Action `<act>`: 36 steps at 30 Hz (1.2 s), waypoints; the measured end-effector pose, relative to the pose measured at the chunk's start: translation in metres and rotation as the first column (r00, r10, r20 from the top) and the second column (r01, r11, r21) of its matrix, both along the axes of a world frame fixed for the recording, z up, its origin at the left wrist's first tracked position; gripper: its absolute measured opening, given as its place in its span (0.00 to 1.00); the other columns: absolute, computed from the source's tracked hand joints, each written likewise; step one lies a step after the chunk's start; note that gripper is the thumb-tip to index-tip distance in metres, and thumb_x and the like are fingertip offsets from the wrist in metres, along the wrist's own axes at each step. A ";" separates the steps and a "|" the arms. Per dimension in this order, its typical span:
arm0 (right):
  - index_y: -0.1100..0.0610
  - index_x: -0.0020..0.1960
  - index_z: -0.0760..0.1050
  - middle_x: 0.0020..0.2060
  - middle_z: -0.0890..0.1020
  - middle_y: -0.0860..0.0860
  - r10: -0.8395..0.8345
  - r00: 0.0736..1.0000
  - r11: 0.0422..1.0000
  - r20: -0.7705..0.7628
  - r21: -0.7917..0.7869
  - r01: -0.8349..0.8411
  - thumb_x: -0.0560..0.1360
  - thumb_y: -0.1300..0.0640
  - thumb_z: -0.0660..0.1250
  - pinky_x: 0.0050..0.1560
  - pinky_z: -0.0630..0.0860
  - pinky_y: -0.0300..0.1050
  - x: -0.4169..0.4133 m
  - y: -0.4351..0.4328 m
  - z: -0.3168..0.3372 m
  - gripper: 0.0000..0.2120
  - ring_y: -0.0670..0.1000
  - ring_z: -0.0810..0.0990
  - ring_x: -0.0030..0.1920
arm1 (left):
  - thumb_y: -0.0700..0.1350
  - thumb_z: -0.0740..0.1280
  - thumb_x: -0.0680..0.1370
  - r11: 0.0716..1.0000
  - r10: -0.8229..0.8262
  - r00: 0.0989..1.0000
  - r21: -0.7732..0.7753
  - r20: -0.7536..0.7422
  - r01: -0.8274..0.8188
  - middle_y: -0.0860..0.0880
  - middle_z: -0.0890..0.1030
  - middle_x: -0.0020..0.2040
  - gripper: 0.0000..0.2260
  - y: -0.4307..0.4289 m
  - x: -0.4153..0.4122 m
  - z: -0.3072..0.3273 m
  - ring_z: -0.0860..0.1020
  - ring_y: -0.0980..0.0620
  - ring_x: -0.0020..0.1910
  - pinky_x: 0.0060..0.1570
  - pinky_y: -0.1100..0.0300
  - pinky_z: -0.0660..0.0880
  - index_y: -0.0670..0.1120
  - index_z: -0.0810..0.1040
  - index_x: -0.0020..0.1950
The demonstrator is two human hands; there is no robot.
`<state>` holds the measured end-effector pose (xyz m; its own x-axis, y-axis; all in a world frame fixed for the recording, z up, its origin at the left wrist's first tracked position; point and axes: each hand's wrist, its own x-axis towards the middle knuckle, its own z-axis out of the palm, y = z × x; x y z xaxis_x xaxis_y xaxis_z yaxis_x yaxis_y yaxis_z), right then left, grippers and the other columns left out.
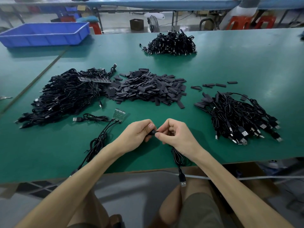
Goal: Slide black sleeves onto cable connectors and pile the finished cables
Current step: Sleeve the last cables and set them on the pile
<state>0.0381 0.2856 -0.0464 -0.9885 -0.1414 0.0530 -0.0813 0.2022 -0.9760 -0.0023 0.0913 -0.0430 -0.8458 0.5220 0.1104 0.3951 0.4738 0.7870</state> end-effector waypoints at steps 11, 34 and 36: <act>0.59 0.50 0.82 0.37 0.87 0.54 0.015 0.999 0.998 -0.039 -0.060 -0.017 0.78 0.62 0.73 0.46 0.81 0.43 0.000 0.005 -0.003 0.01 0.50 0.84 0.39 | 0.49 0.56 0.86 1.000 0.016 1.000 0.024 -0.027 -0.016 0.55 0.75 0.32 0.17 -0.002 0.001 0.004 0.71 0.55 0.33 0.38 0.54 0.69 0.42 0.76 0.45; 0.62 0.49 0.83 0.42 0.88 0.56 -0.005 1.000 0.992 -0.014 -0.127 0.003 0.78 0.61 0.74 0.44 0.81 0.41 -0.001 0.004 -0.003 0.04 0.50 0.85 0.41 | 0.49 0.56 0.85 0.992 -0.061 0.997 0.110 -0.037 0.065 0.55 0.76 0.35 0.18 -0.004 -0.005 -0.003 0.73 0.59 0.34 0.38 0.64 0.69 0.40 0.80 0.50; 0.62 0.49 0.82 0.41 0.88 0.54 -0.007 1.000 0.992 -0.016 -0.125 0.005 0.79 0.60 0.73 0.42 0.80 0.40 -0.001 0.003 -0.003 0.04 0.48 0.84 0.40 | 0.49 0.56 0.85 0.990 -0.061 0.997 0.123 -0.040 0.066 0.55 0.76 0.35 0.18 -0.004 -0.005 -0.004 0.73 0.59 0.34 0.38 0.65 0.68 0.39 0.80 0.50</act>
